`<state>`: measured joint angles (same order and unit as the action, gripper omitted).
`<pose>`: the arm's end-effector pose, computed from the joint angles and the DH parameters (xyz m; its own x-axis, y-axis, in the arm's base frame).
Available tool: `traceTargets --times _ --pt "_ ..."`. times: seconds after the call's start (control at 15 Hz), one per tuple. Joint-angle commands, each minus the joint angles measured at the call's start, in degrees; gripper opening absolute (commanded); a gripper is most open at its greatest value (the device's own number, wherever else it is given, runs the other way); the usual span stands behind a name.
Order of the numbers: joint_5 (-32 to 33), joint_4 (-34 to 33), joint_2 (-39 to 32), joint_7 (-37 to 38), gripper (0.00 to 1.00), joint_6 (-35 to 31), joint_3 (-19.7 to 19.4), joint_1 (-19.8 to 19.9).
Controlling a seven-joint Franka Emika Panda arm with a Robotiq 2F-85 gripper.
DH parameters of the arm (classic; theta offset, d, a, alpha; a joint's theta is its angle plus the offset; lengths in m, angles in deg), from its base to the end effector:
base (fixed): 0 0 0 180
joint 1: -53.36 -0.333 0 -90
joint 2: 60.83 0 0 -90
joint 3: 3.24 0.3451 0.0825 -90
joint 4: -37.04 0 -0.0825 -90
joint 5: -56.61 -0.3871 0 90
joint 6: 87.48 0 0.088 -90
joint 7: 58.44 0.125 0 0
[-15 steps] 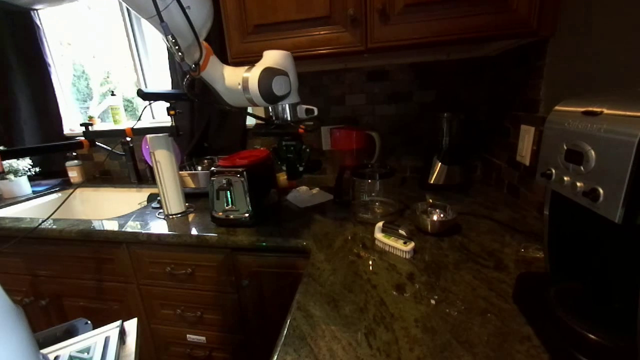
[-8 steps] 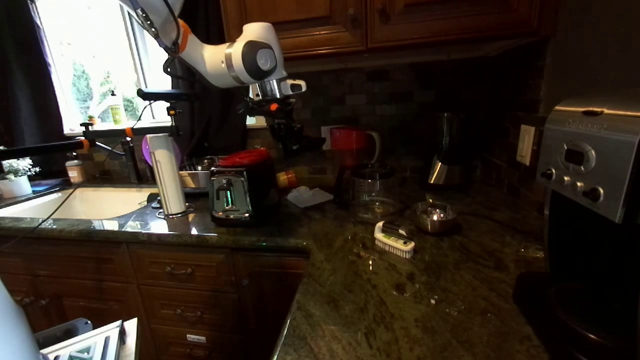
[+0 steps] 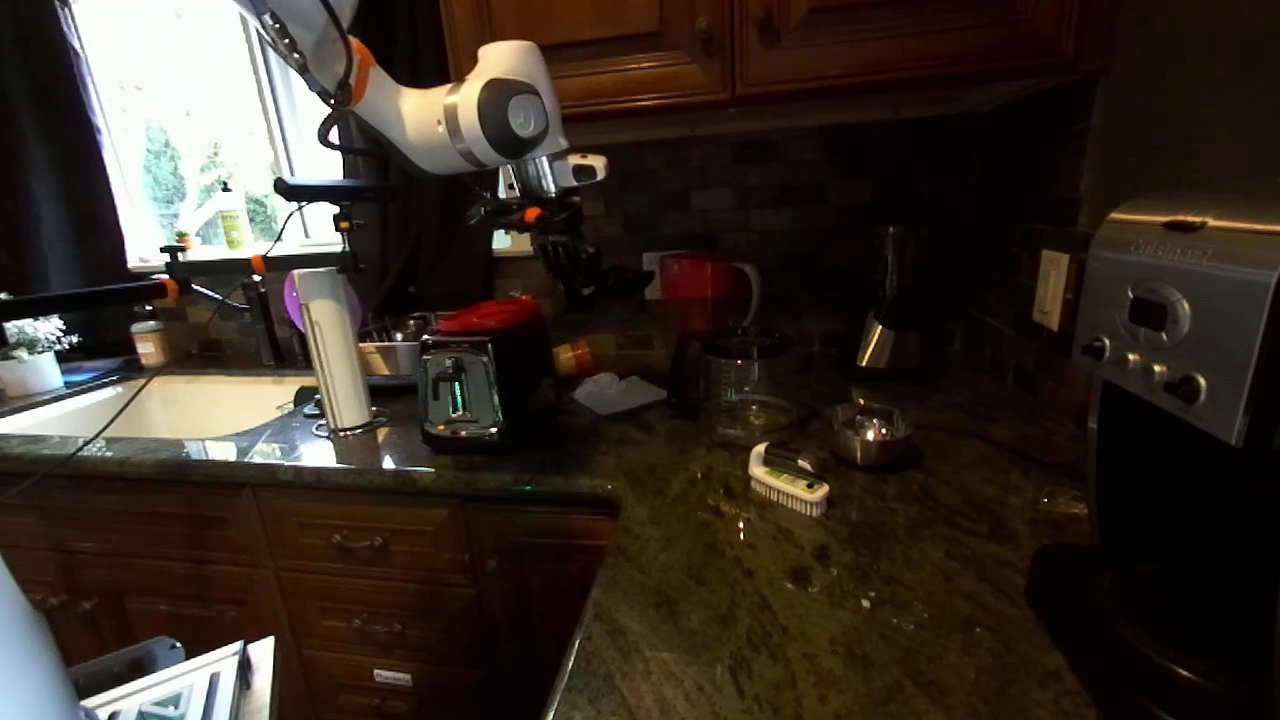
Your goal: Pick up the black lid and put it on the coffee jug
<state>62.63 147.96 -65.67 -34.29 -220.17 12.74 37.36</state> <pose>0.5264 0.3199 0.4841 0.9392 0.1740 0.2962 0.1985 -0.9786 -0.0545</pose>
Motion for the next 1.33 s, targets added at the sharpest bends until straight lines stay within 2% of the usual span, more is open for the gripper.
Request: traceTargets --times 0.0,0.13,0.47,0.87,0.93,1.13,1.2,1.27 --pt "1.9 -3.5 -0.5 11.3 0.09 -1.5 -1.2 -1.1" --pt "2.1 -4.6 0.2 16.7 0.09 -1.4 -1.7 -0.8" --pt "9.7 -2.4 3.3 32.4 0.09 -0.9 -4.0 0.3" --pt "17.9 -0.7 4.9 51.9 0.09 5.6 -4.5 1.1" --pt "15.4 -2.6 3.0 45.2 0.34 3.4 -4.4 1.6" --pt "16.5 -2.5 3.3 49.2 0.34 4.9 -4.3 1.5" --pt "15.3 -2.8 2.7 45.9 0.09 4.3 -4.1 1.6" --pt "12.5 -3.7 1.8 44.7 0.09 3.9 -4.0 1.6"
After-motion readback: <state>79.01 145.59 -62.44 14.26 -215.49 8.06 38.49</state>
